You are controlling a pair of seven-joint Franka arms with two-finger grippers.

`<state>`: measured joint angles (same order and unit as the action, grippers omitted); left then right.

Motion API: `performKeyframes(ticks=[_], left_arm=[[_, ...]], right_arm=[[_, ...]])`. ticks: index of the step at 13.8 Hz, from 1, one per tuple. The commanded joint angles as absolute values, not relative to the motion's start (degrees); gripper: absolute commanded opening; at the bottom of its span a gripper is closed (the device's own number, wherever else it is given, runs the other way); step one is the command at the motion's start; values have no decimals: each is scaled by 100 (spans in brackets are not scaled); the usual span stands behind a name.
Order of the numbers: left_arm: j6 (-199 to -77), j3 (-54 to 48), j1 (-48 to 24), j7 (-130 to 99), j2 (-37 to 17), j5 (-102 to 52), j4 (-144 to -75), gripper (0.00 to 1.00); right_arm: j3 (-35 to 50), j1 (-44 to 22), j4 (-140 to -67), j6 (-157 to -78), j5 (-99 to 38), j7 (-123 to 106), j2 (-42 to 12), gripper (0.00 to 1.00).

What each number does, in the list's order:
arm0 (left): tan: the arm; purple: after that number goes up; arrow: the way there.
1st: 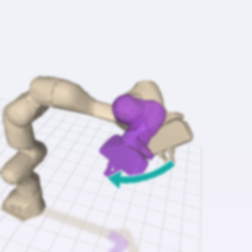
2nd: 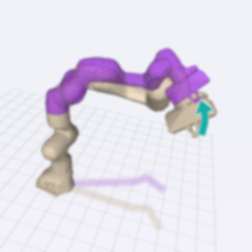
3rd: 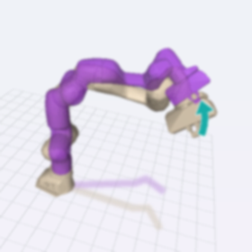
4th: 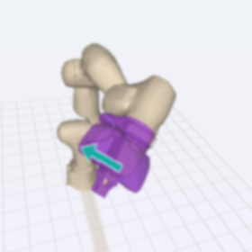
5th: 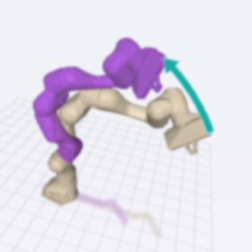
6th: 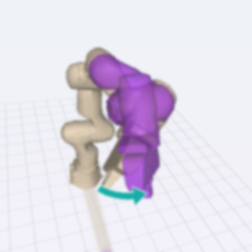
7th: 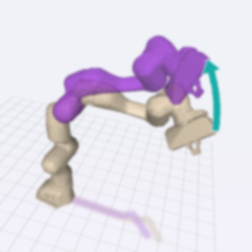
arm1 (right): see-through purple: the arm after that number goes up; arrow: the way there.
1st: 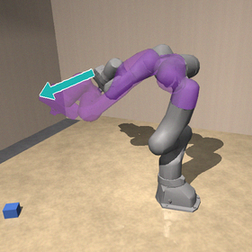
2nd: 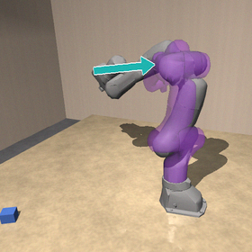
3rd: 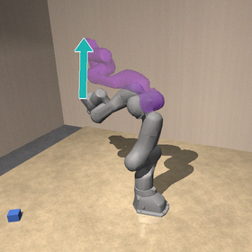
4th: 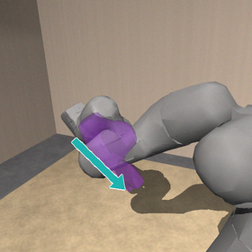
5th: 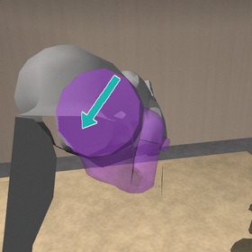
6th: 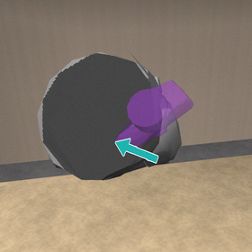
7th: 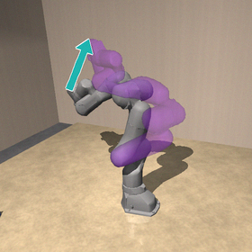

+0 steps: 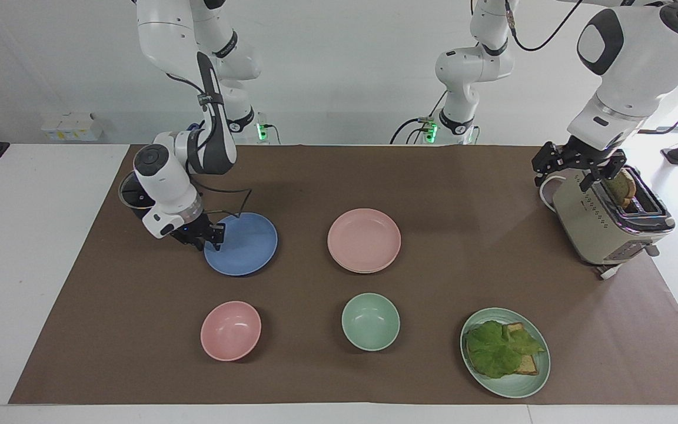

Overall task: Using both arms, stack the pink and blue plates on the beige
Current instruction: 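Reach the right gripper to the blue plate rim and grasp it, then carry the blue plate with the right gripper onto the pink plate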

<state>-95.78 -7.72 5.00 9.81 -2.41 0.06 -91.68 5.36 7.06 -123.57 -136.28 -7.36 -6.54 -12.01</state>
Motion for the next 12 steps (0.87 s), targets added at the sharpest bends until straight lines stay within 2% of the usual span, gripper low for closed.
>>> performKeyframes(ticks=[1,3,8,12], left_arm=[[-9501,-791,527,1037,-220,88,-9167,100],[-9501,-791,527,1037,-220,88,-9167,100],[-9501,-791,527,1037,-220,88,-9167,100],[-9501,-791,527,1037,-220,88,-9167,100]], right_arm=[[589,756,-12296,-13702,-1333,-940,-1143,0],[615,712,-12252,-13632,-1634,-958,-1055,0],[747,283,-12217,-13044,-2372,-835,-326,0],[747,-473,-12243,-13358,-2408,-11,-290,0]])
